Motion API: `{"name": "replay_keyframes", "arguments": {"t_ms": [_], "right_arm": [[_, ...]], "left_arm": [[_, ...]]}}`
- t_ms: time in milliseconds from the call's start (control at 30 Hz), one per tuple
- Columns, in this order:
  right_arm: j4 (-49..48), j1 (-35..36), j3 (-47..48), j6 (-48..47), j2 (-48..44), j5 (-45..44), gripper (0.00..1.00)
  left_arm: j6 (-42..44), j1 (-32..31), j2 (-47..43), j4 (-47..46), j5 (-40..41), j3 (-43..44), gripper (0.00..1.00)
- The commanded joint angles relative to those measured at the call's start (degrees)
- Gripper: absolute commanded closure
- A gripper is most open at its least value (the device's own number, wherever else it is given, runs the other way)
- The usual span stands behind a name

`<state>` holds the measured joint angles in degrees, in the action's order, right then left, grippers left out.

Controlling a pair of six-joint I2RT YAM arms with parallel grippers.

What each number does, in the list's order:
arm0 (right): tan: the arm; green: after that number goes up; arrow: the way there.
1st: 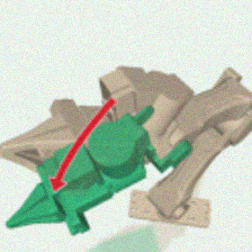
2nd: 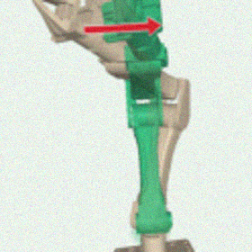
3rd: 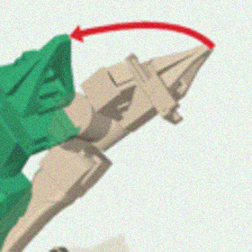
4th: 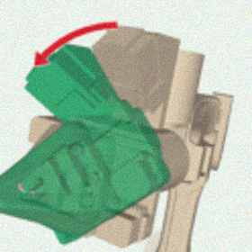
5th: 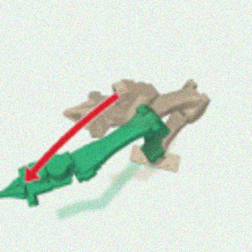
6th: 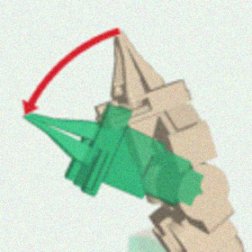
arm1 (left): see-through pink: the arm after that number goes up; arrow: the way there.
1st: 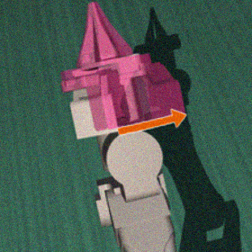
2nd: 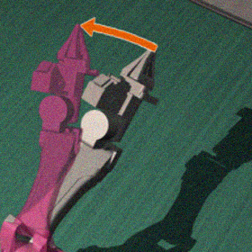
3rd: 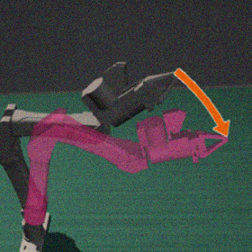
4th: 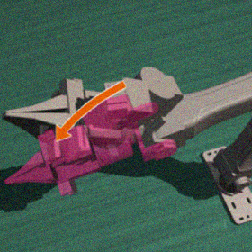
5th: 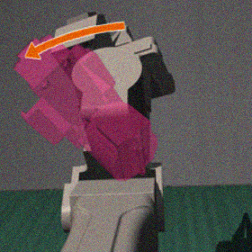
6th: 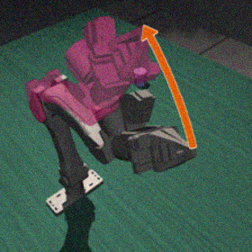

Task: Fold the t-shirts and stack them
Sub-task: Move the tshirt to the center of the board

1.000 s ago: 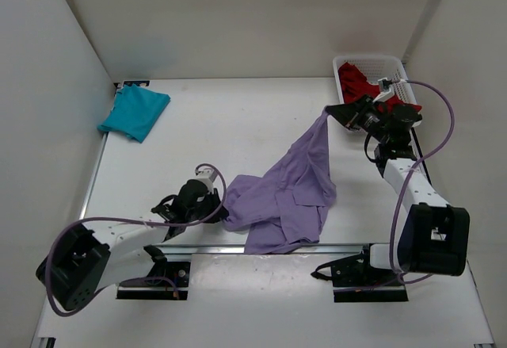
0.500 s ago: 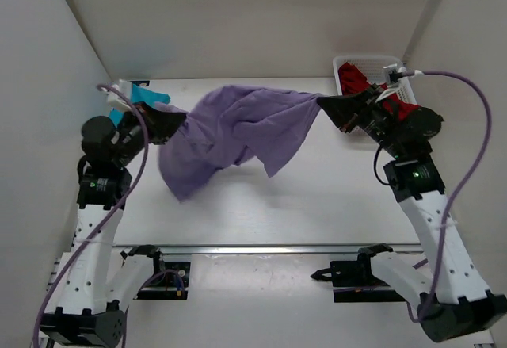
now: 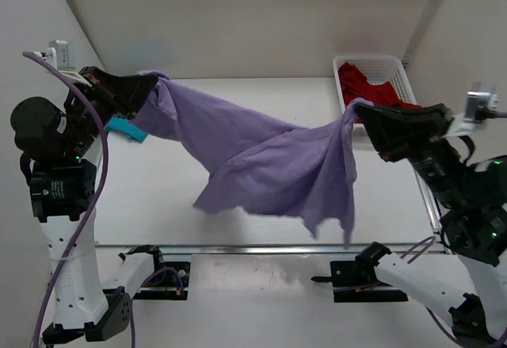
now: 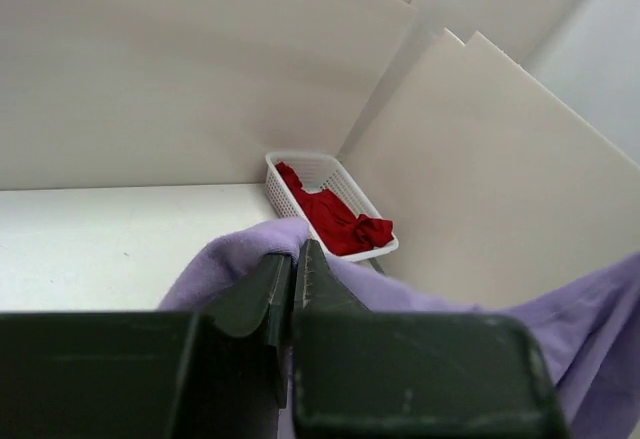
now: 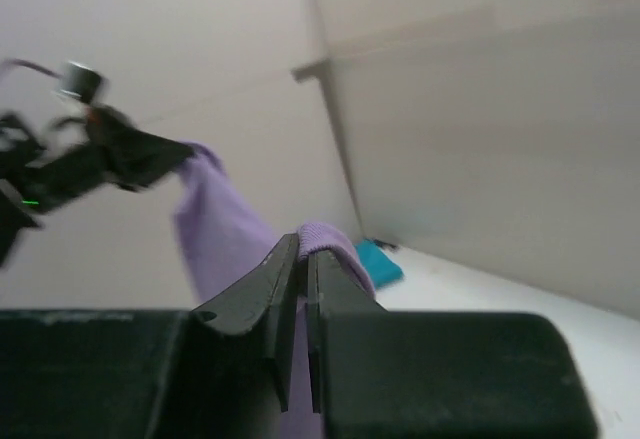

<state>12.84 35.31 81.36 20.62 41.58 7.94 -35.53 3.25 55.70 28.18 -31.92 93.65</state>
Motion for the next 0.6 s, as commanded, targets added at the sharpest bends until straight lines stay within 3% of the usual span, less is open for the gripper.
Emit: {"name": "replay_keyframes", "arguments": {"t_ms": [0, 100, 167, 233, 267, 300, 367, 433, 467, 533, 567], "right_arm": [[3.4, 2.5, -5.5, -4.5, 4.3, -14.2, 1.0], [0.4, -3.0, -12.5, -4.1, 5.9, -13.9, 1.0], [-3.9, -16.3, -20.8, 1.6, 6.5, -3.8, 1.0], [-13.8, -28.9, -27.7, 8.7, 8.7, 16.0, 1.0], [-16.8, -34.5, -32.4, 13.9, 11.3, 20.1, 1.0], [-21.9, -35.2, -34.6, 15.6, 14.0, 25.0, 1.0], [-23.2, -34.7, -36.6, 14.3, 19.7, 22.7, 1.0], [-23.2, -33.0, -34.4, 12.9, 27.5, 19.8, 1.0], [-23.1, -31.6, -32.0, 12.0, 32.9, 19.2, 1.0], [-20.9, -31.0, -24.3, 11.2, 43.2, 17.4, 1.0], [-16.9, -30.9, -16.8, 9.8, 50.7, 16.1, 1.0]], "left_arm": [[2.0, 0.2, 0.8, 4.0, 2.8, 1.2, 1.0], [3.7, -0.2, 1.2, 4.3, 4.0, -1.3, 0.99], [4.4, -0.4, 1.5, 3.5, 4.4, -5.7, 0.99], [4.9, -0.3, 3.4, 1.6, 4.1, -10.0, 1.0], [4.5, -1.1, 3.8, -1.3, 4.8, -14.2, 0.99], [4.5, -2.1, 5.2, -2.8, 5.2, -18.3, 1.0], [6.7, -6.6, 9.4, -5.6, 12.3, -22.9, 0.99], [7.4, -10.2, 19.3, -10.0, 15.8, -25.7, 0.98], [8.0, -10.9, 22.7, -10.9, 17.9, -23.7, 0.98], [9.2, -11.8, 39.7, -9.9, 21.5, -15.3, 0.95], [10.4, -11.8, 49.1, -5.0, 23.8, -4.7, 0.96]]}}
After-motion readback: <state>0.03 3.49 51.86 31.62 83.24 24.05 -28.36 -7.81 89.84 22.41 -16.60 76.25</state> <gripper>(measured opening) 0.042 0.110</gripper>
